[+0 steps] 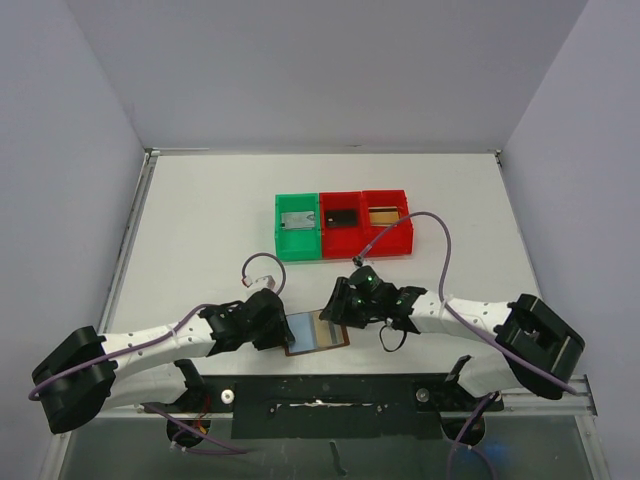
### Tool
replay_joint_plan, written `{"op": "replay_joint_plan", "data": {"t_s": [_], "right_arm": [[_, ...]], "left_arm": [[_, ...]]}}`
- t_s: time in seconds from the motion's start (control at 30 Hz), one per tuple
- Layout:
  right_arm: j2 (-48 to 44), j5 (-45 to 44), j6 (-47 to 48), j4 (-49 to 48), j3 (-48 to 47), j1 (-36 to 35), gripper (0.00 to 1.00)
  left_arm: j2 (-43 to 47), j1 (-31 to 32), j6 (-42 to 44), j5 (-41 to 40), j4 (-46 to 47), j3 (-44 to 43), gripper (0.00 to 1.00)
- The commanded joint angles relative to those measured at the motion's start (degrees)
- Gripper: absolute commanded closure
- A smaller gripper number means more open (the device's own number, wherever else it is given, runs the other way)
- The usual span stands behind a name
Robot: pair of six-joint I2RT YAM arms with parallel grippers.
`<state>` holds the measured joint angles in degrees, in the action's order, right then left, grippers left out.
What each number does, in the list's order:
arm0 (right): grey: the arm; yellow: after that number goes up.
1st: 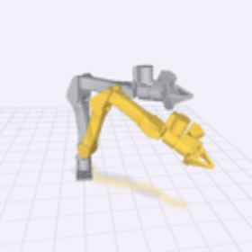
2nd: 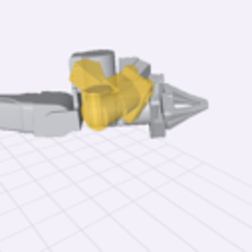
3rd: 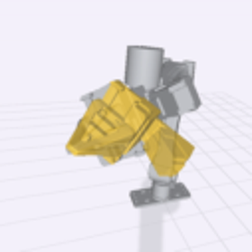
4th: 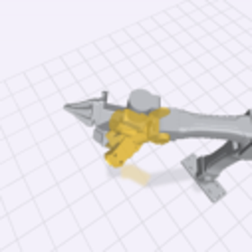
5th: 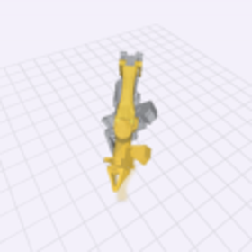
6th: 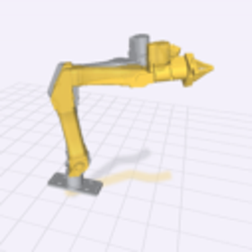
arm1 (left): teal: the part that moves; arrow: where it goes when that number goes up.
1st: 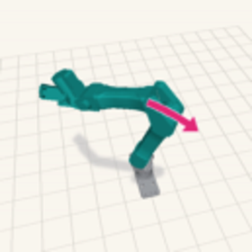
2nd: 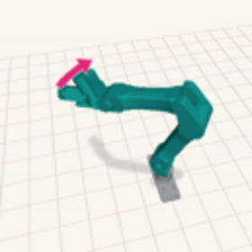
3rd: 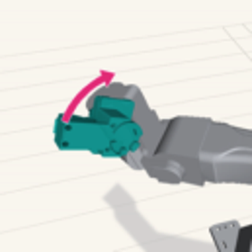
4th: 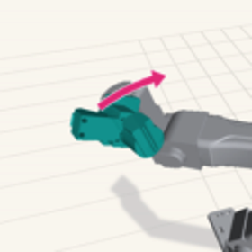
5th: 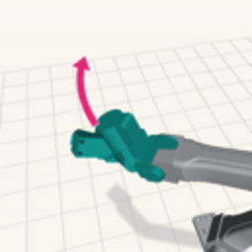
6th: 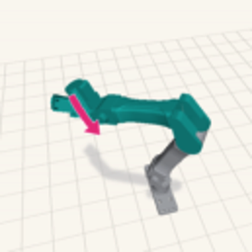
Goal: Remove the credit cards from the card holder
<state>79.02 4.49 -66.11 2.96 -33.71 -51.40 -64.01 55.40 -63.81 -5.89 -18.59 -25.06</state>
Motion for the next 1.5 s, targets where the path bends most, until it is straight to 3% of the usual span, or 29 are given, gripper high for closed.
{"op": "replay_joint_plan", "data": {"t_s": [0.0, 0.57, 0.77, 1.33, 1.47], "right_arm": [[-3.49, -4.3, 2.07, 3.56, -3.79, -0.62, 0.55], [5.59, -4.62, 2.33, 8.11, -6.98, -2.7, 0.57], [5.16, -4.41, 3.7, 7.67, -8.26, -3.22, 0.64], [1.72, -3.42, 4.98, 6.52, -8.83, -3.26, 0.64], [1.33, -7.31, 4.07, 11.35, -9.74, -3.27, 0.62]], "left_arm": [[-0.06, 0.24, 0.7, -0.79, 0.48, -1.92, 0.66], [-0.6, 0.24, 1.15, -0.36, 1.43, -2.14, 0.66], [-0.75, 0.24, 1.31, -0.35, 1.38, -2.01, 0.67], [-0.99, 0.24, 1.67, -0.35, 1.19, -2.27, 0.68], [-0.96, 0.24, 1.68, -0.37, 0.96, -2.43, 0.68]]}}
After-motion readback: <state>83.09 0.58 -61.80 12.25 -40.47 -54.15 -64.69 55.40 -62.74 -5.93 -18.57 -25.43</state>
